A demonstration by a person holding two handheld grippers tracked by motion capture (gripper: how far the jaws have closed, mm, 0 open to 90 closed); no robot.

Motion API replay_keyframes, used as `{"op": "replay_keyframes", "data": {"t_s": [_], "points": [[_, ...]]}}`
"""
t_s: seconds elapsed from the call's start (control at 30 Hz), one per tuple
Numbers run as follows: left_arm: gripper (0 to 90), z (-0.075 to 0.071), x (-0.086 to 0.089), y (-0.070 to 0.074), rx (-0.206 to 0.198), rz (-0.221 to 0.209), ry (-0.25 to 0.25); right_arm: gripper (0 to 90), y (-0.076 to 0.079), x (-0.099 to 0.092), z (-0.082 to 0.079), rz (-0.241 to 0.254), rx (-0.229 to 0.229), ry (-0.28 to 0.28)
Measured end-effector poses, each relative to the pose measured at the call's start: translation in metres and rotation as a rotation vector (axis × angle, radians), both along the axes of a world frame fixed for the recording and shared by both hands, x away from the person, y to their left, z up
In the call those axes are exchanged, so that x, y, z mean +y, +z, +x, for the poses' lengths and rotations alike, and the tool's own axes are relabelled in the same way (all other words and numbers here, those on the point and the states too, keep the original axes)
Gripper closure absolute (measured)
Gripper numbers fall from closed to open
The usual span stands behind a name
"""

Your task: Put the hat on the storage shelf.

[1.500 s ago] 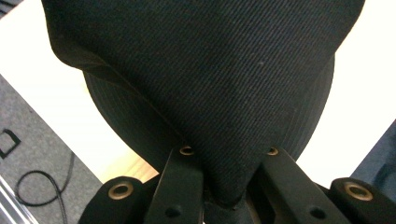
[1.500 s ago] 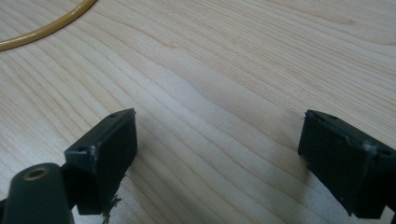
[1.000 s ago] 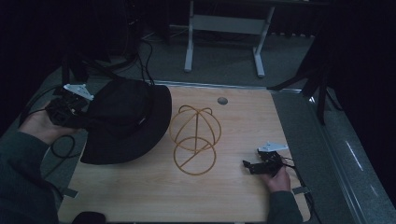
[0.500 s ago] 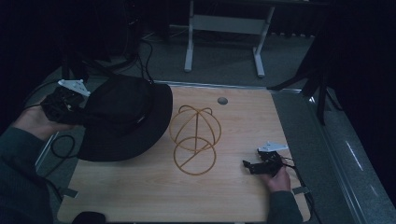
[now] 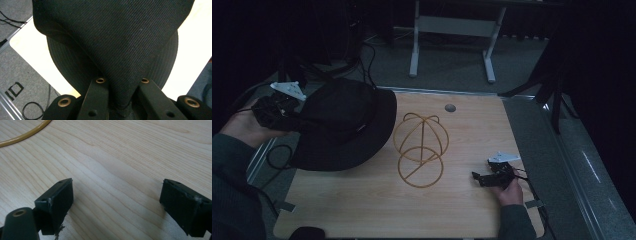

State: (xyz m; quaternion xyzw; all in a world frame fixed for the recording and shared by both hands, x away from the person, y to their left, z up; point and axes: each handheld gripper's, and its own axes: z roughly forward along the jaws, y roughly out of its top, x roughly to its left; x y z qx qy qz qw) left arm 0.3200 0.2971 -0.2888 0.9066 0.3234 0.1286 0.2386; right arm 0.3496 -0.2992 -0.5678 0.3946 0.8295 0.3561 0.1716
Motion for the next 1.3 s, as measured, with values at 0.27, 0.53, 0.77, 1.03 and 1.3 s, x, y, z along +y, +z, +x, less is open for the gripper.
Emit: {"op": "replay_keyframes", "data": {"t_s": [0.27,0.53,0.77,1.03,1.3], "points": [[87.1,-0.002,-0.001,0.007,-0.016,-0.007,-0.003,11.6,0.000,0.000,0.000,0.001,0.000,0.000],[87.1,-0.002,-0.002,0.014,-0.029,-0.013,-0.012,11.6,0.000,0.000,0.000,0.000,0.000,0.000],[87.1,-0.004,-0.003,0.019,-0.032,-0.025,-0.024,11.6,0.000,0.000,0.000,0.000,0.000,0.000],[87.1,-0.006,-0.010,0.026,-0.037,-0.055,-0.077,11.6,0.000,0.000,0.000,0.000,0.000,0.000],[87.0,-0.005,-0.014,0.030,-0.027,-0.059,-0.108,11.6,0.000,0.000,0.000,0.000,0.000,0.000]]}}
